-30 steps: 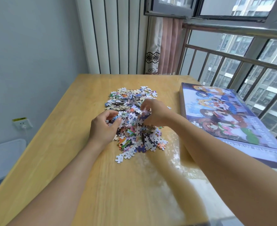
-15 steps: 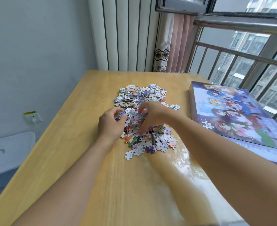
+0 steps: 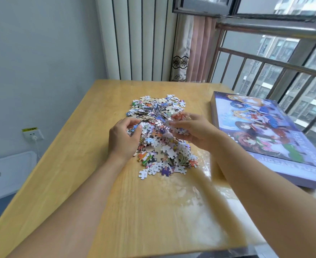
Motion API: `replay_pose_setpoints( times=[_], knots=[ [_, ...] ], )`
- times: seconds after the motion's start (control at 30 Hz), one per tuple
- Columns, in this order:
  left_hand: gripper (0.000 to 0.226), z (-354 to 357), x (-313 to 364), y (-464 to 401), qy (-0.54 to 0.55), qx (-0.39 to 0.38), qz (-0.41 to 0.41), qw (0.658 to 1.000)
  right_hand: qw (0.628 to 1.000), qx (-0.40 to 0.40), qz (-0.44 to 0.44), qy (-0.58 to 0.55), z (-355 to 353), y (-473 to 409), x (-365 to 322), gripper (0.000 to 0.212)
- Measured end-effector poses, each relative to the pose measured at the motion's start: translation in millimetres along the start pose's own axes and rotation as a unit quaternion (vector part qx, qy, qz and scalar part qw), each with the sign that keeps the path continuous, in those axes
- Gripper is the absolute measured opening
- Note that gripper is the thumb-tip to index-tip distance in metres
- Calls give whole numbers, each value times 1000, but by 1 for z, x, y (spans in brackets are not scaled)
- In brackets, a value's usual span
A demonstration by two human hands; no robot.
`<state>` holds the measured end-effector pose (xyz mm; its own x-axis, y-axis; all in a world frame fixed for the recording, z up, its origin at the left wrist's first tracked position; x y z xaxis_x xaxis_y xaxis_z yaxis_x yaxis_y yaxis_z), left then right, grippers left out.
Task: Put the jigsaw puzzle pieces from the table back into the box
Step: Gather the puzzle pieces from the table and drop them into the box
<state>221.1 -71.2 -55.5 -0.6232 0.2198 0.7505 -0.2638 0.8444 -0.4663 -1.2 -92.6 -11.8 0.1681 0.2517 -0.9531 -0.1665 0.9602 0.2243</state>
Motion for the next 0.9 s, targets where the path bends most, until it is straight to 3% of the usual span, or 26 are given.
replay_pose_setpoints(
  times=[0.13, 0.3, 0.43, 0.63, 0.77, 0.9],
  knots=[
    [13, -2, 18, 10, 8, 7, 91, 996, 983, 4, 57, -174, -5, 11, 8, 31],
    [15, 7, 50, 22, 82, -42, 70, 993, 966, 0, 79, -245, -5, 31, 12, 8],
    [12, 13, 70, 24, 104, -75, 64, 990, 963, -13, 111, -247, -11, 43, 16, 13],
    [11, 21, 90, 29, 111, -98, 49, 988, 942, 19, 147, -300, -18, 64, 11, 54],
    [12, 33, 105, 41, 136, -130, 43, 981, 929, 28, 127, -346, -24, 90, 1, 38],
    [17, 44, 108, 49, 126, -158, 25, 979, 911, 24, 114, -397, -36, 116, -15, 45]
  ],
)
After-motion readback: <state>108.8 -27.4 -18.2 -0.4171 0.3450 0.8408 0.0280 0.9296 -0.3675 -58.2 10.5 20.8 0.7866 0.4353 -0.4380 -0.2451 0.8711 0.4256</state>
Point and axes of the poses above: each hand's wrist, its own y-axis away from the middle knuckle, its own z-axis out of the palm, x = y × z, the point moved 3 cm from there along -y, towards the middle knuckle, and after that the axes turned 6 degrees about -y, right-handed, at the moved point
